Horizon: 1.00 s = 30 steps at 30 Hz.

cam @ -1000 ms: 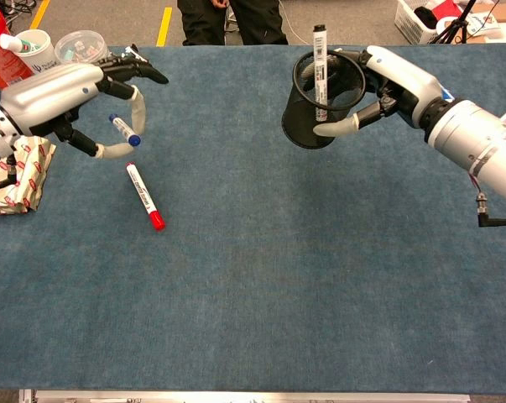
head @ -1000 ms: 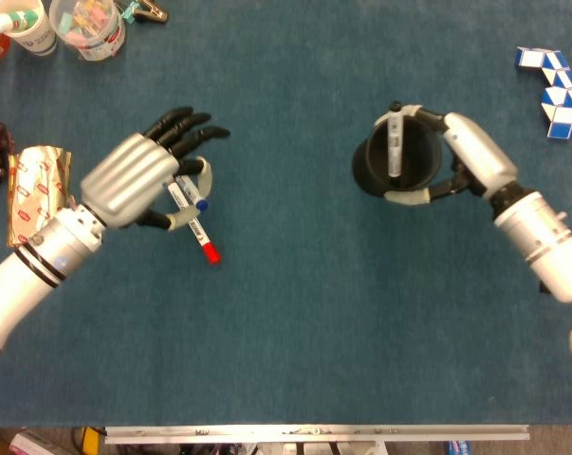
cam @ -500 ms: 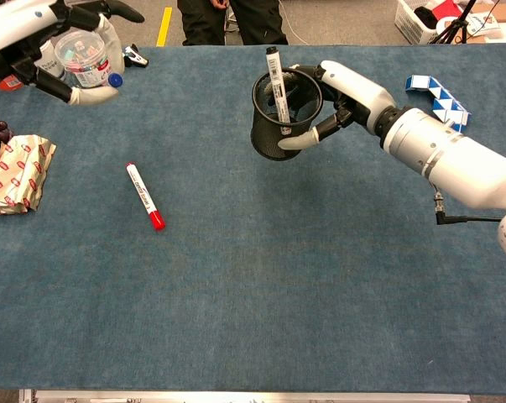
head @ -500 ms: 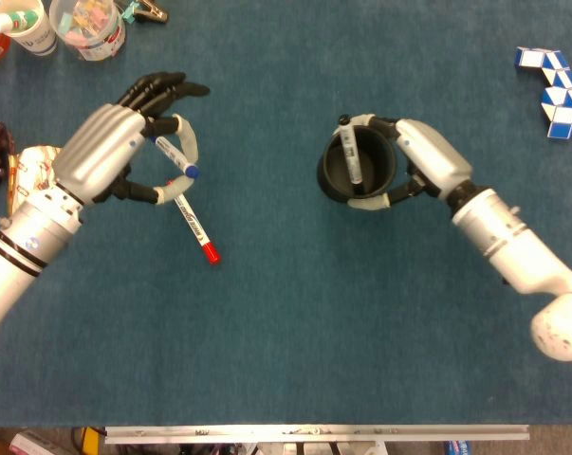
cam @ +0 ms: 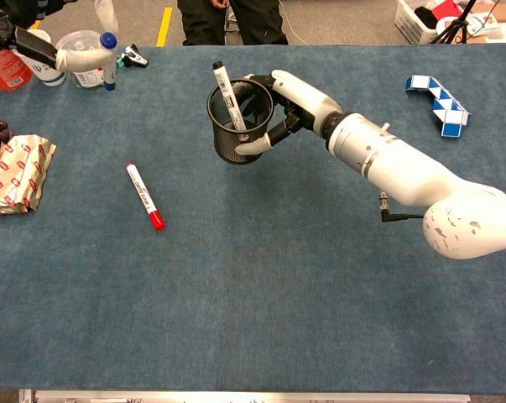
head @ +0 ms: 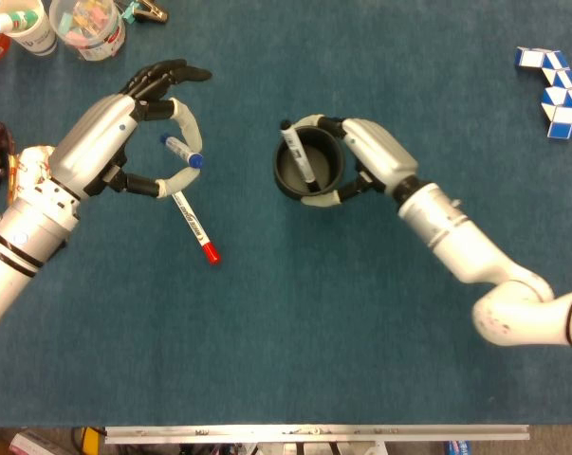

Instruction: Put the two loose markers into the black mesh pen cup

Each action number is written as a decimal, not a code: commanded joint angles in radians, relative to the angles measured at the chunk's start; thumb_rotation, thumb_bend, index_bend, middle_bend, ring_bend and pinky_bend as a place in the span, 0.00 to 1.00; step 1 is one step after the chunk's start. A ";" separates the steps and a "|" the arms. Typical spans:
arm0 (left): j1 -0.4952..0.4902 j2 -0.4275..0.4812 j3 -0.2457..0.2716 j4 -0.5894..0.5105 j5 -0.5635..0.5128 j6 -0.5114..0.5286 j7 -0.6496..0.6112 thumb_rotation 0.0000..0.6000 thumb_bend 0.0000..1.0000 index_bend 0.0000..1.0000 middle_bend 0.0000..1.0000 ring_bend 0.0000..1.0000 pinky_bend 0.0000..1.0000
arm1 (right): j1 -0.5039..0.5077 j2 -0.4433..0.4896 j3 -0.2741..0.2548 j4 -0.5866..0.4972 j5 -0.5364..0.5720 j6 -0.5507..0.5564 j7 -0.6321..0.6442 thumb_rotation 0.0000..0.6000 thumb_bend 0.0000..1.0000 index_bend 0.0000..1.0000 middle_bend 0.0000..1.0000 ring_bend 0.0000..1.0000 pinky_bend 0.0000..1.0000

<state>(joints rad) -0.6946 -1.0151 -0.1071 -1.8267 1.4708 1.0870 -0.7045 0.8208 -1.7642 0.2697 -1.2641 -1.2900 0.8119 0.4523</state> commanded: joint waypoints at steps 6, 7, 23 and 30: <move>-0.007 0.009 -0.020 -0.031 -0.011 -0.050 -0.077 1.00 0.30 0.58 0.14 0.04 0.00 | 0.060 -0.098 0.041 0.083 0.054 -0.031 -0.049 1.00 0.26 0.42 0.41 0.31 0.26; -0.010 0.010 -0.022 -0.033 -0.009 -0.057 -0.085 1.00 0.30 0.58 0.14 0.04 0.00 | 0.068 -0.111 0.046 0.093 0.061 -0.034 -0.058 1.00 0.26 0.42 0.41 0.31 0.26; -0.036 -0.002 -0.049 -0.061 -0.021 -0.144 -0.211 1.00 0.30 0.58 0.14 0.04 0.00 | 0.143 -0.235 0.116 0.176 0.145 -0.046 -0.141 1.00 0.26 0.42 0.41 0.31 0.26; -0.052 -0.045 -0.060 -0.029 -0.028 -0.167 -0.208 1.00 0.30 0.58 0.14 0.04 0.00 | 0.158 -0.270 0.132 0.180 0.162 -0.047 -0.147 1.00 0.26 0.42 0.41 0.31 0.26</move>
<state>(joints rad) -0.7455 -1.0588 -0.1658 -1.8571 1.4441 0.9220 -0.9126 0.9789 -2.0342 0.4015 -1.0841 -1.1280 0.7648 0.3054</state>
